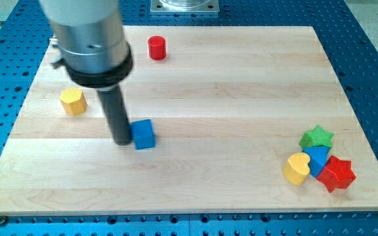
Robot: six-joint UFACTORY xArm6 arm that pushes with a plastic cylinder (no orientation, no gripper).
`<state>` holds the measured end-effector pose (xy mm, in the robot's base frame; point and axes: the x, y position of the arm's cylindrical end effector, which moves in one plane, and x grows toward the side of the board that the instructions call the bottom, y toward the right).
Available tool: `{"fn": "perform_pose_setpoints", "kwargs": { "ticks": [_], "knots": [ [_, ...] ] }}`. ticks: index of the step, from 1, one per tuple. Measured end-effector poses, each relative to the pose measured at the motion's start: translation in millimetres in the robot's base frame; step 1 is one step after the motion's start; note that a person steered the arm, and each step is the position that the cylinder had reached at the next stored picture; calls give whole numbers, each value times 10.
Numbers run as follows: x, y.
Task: Place red circle left to the heart
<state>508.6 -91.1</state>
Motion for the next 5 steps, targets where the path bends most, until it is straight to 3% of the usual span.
{"fn": "perform_pose_setpoints", "kwargs": {
  "ticks": [3,4,5],
  "knots": [
    [173,1957],
    [204,2178],
    [76,1946]
  ]
}}
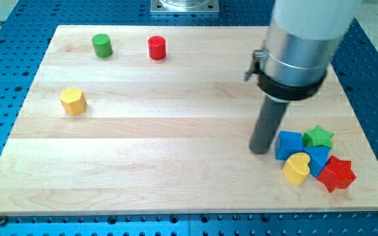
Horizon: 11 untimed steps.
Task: Place red circle left to the heart
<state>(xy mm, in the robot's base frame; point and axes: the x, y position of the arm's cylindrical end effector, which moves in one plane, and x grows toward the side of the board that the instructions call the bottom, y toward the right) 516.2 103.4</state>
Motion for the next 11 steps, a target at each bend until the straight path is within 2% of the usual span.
{"fn": "perform_pose_setpoints", "kwargs": {
  "ticks": [1,2,4,5,6,7,10,11],
  "knots": [
    [-489,-666],
    [-1017,-852],
    [-2350,-977],
    [-2562,-1501],
    [-2548,-2088],
    [-2465,-2383],
    [-1298,-2541],
    [-1298,-2702]
  ]
}}
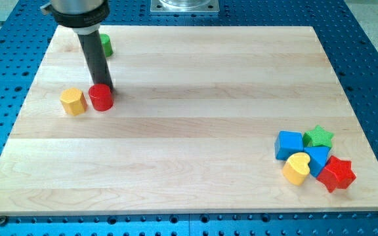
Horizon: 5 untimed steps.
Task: Place red circle left to the heart
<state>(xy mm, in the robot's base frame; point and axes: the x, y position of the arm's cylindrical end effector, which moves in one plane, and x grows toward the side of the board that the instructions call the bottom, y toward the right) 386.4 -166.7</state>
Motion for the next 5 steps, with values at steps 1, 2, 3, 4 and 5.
{"fn": "perform_pose_setpoints", "kwargs": {
  "ticks": [1,2,3,4,5],
  "knots": [
    [13,-288],
    [397,-160],
    [617,328],
    [587,127],
    [448,50]
  ]
}}
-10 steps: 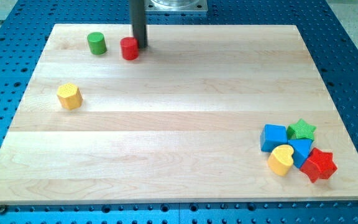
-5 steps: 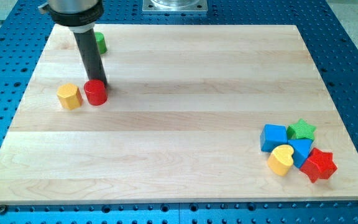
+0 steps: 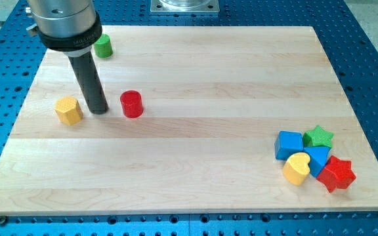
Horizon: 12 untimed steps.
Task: Place red circle left to the heart
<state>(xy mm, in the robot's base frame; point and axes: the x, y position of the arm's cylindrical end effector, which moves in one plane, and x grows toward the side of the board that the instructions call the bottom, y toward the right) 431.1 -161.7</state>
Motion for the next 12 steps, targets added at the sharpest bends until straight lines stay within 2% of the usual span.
{"fn": "perform_pose_setpoints", "kwargs": {
  "ticks": [1,2,4,5,6,7,10,11,12],
  "knots": [
    [-21,220],
    [-21,723],
    [-63,1157],
    [18,1572],
    [423,1963],
    [459,1925],
    [493,887],
    [664,1163],
    [798,1687]
  ]
}}
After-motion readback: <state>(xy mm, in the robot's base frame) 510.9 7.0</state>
